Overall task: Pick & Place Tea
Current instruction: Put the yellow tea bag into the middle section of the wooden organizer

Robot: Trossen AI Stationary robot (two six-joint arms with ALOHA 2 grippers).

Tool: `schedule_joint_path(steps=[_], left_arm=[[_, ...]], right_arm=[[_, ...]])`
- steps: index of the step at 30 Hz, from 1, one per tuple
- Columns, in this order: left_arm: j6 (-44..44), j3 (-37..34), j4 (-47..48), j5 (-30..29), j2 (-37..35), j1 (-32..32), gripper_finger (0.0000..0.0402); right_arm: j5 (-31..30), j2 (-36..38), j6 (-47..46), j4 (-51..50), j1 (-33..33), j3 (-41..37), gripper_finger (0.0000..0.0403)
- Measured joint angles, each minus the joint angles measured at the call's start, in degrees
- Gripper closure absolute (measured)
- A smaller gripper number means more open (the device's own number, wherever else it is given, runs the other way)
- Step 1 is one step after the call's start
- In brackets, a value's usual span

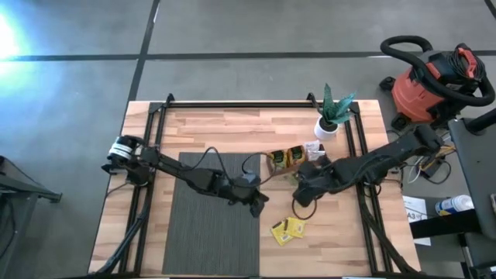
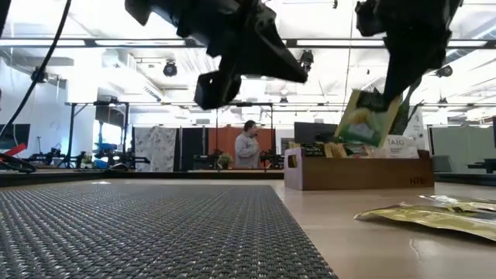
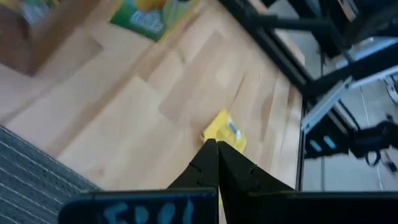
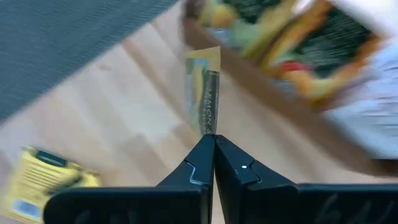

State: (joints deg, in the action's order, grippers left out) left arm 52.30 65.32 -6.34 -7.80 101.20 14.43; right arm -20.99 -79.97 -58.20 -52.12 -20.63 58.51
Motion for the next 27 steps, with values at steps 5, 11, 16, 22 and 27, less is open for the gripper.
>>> schedule_joint_path(steps=[5,11,16,22,27], left_arm=[[-0.87,0.0,-0.09,-4.58,-2.27,0.05,0.0401],[-1.16,0.0,-0.05,-6.86,-4.16,0.05,0.0401],[-0.99,0.0,-0.14,-8.32,-6.02,-0.23,0.0401],[-2.21,0.0,1.58,-10.14,-8.35,-4.06,0.0401],[-4.87,0.0,3.32,-9.57,-10.15,-8.32,0.0401]], right_arm=[[-1.56,3.27,9.14,-10.95,3.08,3.87,0.0394],[-2.01,4.49,27.95,-16.27,8.83,8.1,0.0394],[0.56,3.89,48.15,-12.86,14.51,10.48,0.0394],[12.04,1.77,64.36,-4.38,21.26,10.77,0.0394],[12.44,-2.06,71.57,-4.43,24.68,10.86,0.0394]])
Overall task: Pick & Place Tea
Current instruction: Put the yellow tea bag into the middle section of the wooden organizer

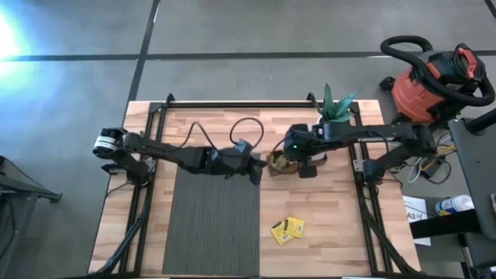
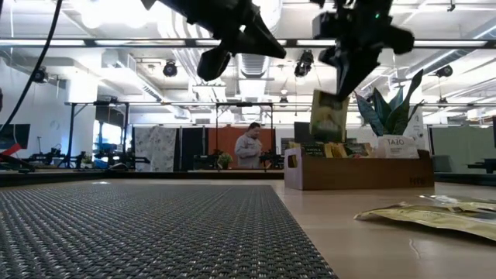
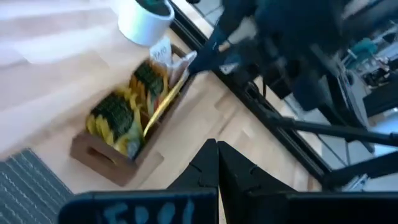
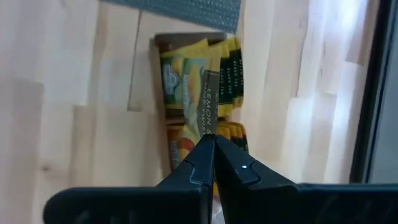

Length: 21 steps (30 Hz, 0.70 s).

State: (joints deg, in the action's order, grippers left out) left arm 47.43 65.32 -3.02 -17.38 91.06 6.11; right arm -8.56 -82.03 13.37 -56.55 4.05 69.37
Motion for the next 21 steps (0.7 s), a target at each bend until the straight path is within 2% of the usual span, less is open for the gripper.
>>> schedule_joint_path(steps=[10,21], left_arm=[[0.5,0.0,0.59,1.56,-1.17,-3.94,0.0401],[2.39,0.0,0.09,-1.68,-1.17,-6.79,0.0401]], right_arm=[[4.26,-7.16,10.19,1.4,2.19,0.71,0.0394],[4.79,-10.39,11.1,3.15,4.74,1.02,0.0394]])
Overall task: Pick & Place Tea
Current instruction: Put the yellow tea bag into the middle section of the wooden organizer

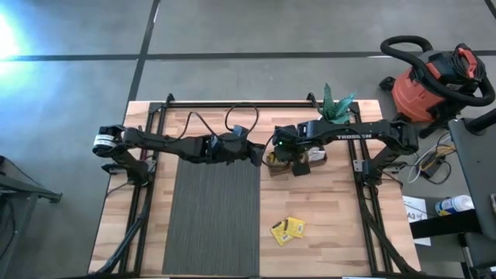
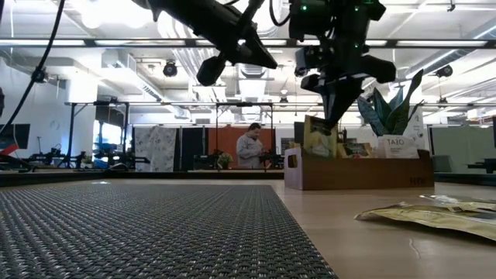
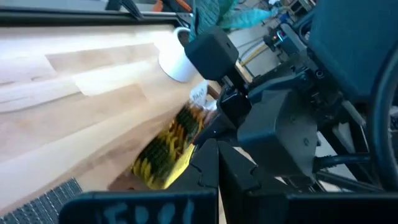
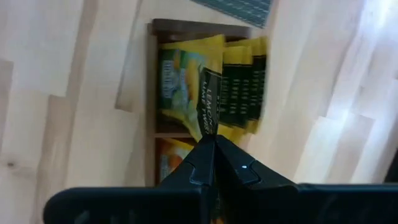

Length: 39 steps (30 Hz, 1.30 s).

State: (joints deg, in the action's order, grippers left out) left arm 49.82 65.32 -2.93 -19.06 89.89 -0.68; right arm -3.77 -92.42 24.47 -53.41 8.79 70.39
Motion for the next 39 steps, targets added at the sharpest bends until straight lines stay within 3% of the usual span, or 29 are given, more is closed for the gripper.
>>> schedule_joint_path(steps=[13,24,32,35,39], left_arm=[[-2.03,0.0,0.52,-0.17,0.0,-2.1,0.0401],[-2.84,0.0,1.45,-0.3,0.02,-2.37,0.0401],[-3.25,-0.07,1.46,-0.27,0.04,-2.37,0.0401],[-3.29,-0.09,1.46,-0.27,0.04,-2.37,0.0401],[-3.34,-0.09,1.5,-0.23,0.04,-2.37,0.0401]], right_arm=[[8.59,-3.75,1.25,1.42,1.27,0.83,0.0394],[7.84,-5.83,0.68,1.77,1.34,0.81,0.0394],[-5.66,-5.79,-4.16,3.02,1.32,1.14,0.0394],[-5.11,-5.64,-4.7,2.97,1.36,1.62,0.0394],[0.9,-5.64,-4.63,2.67,1.21,1.9,0.0394]])
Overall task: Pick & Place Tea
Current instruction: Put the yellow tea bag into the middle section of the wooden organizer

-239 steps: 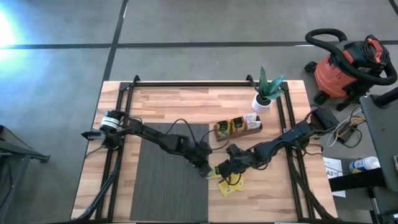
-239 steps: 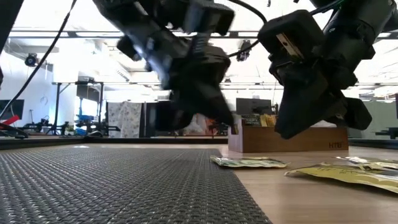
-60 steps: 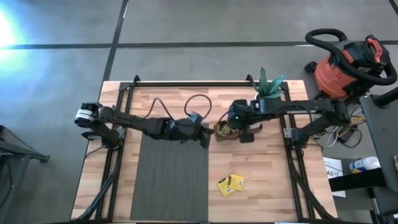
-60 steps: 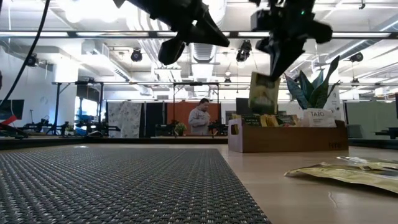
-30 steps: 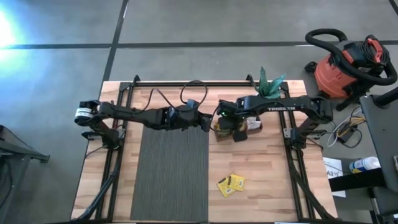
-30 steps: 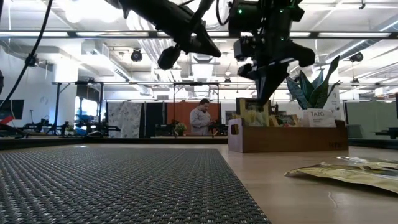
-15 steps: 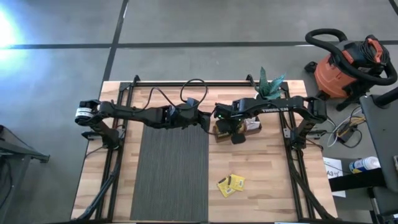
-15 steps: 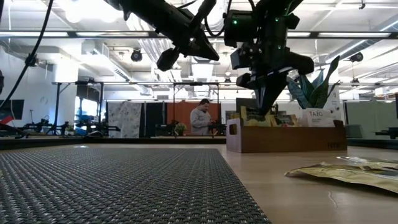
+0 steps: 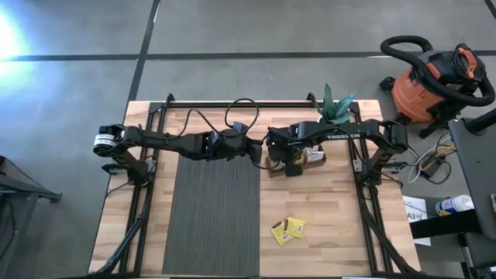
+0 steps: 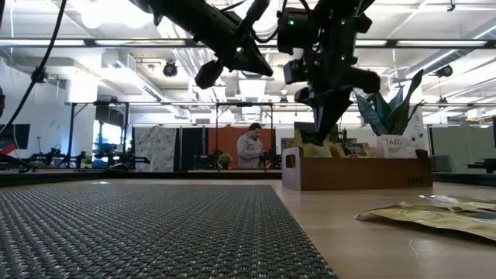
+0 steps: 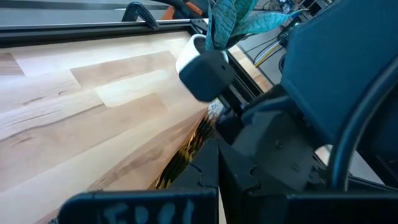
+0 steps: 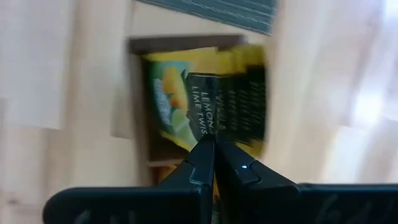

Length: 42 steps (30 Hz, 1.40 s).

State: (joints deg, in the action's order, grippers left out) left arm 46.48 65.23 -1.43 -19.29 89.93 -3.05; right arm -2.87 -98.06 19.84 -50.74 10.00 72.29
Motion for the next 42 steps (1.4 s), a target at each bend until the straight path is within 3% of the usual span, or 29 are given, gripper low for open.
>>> schedule_joint_path(steps=[17,30,36,42], left_arm=[[-0.44,-0.02,0.22,0.11,0.0,0.0,0.0401],[-0.35,-0.04,0.22,0.09,0.0,0.13,0.0401],[-0.19,-0.04,1.6,1.02,-0.04,0.41,0.0401],[-5.83,-0.11,5.2,4.58,-0.07,2.4,0.0401]], right_arm=[[11.1,0.07,-2.58,-3.07,-0.62,0.57,0.0381],[6.77,0.54,-4.48,-0.42,-0.6,0.55,0.0258],[6.69,5.53,-8.25,-0.67,-0.64,0.27,0.0243],[6.98,13.54,-19.47,-0.65,-0.81,-3.76,0.0251]])
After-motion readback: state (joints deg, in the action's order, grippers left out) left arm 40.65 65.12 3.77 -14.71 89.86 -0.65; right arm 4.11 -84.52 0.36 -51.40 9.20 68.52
